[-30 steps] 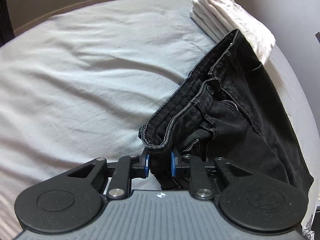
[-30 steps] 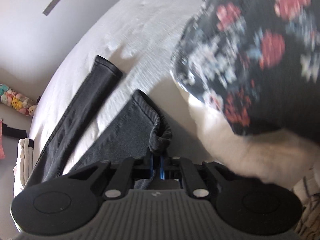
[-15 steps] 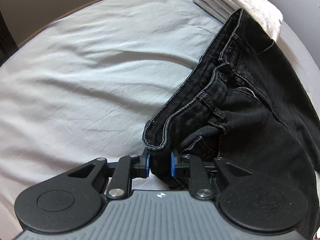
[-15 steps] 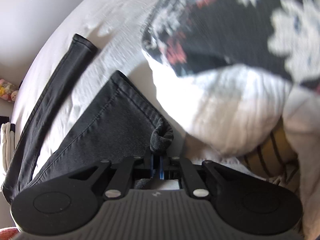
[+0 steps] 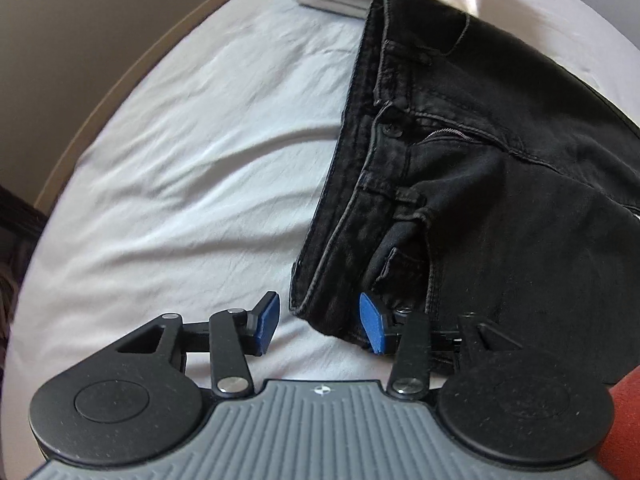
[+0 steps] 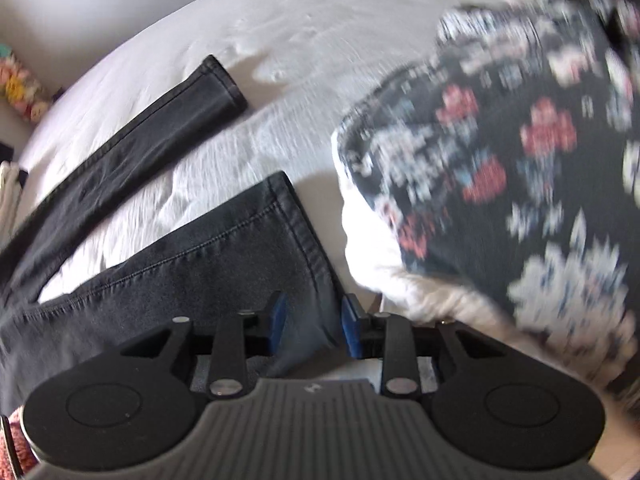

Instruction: Fold clothes

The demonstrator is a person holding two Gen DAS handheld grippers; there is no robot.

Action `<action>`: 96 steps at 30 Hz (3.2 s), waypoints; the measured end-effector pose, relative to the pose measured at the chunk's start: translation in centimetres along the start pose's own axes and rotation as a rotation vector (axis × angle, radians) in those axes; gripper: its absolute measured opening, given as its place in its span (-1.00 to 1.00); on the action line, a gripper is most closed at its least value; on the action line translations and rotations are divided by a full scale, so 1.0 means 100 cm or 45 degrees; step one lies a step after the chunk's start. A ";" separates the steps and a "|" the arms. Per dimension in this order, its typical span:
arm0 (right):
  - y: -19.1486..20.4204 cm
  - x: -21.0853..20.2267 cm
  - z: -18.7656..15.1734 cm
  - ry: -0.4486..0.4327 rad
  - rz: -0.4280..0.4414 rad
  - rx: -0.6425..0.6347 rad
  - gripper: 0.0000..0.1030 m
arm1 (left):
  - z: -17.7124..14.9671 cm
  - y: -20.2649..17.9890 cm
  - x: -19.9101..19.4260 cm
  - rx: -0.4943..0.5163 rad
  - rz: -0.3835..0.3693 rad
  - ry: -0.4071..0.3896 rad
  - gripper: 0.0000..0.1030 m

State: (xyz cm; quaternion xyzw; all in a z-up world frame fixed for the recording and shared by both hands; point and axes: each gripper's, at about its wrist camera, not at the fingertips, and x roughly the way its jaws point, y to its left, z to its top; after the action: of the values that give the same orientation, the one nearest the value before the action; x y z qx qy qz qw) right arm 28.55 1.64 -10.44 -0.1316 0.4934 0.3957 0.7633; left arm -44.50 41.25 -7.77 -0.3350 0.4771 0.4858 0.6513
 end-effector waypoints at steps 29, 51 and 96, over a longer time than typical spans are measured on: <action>0.261 0.114 0.061 -0.054 0.362 -0.446 -0.20 | 0.093 -0.284 0.065 1.007 -0.312 -0.050 0.16; 0.247 0.134 0.058 -0.112 0.511 -0.357 -0.02 | 0.077 -0.363 0.113 1.193 0.032 0.206 -0.86; 0.147 0.190 0.205 -0.523 -0.033 -0.206 0.29 | 0.188 -0.335 0.147 1.434 0.040 -0.241 0.26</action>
State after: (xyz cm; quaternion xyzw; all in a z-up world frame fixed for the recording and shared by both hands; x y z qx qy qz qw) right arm 34.84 32.38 -14.14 -0.1154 0.2925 0.4428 0.8397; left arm -5.96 52.58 -16.60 0.1158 0.6068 0.1942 0.7620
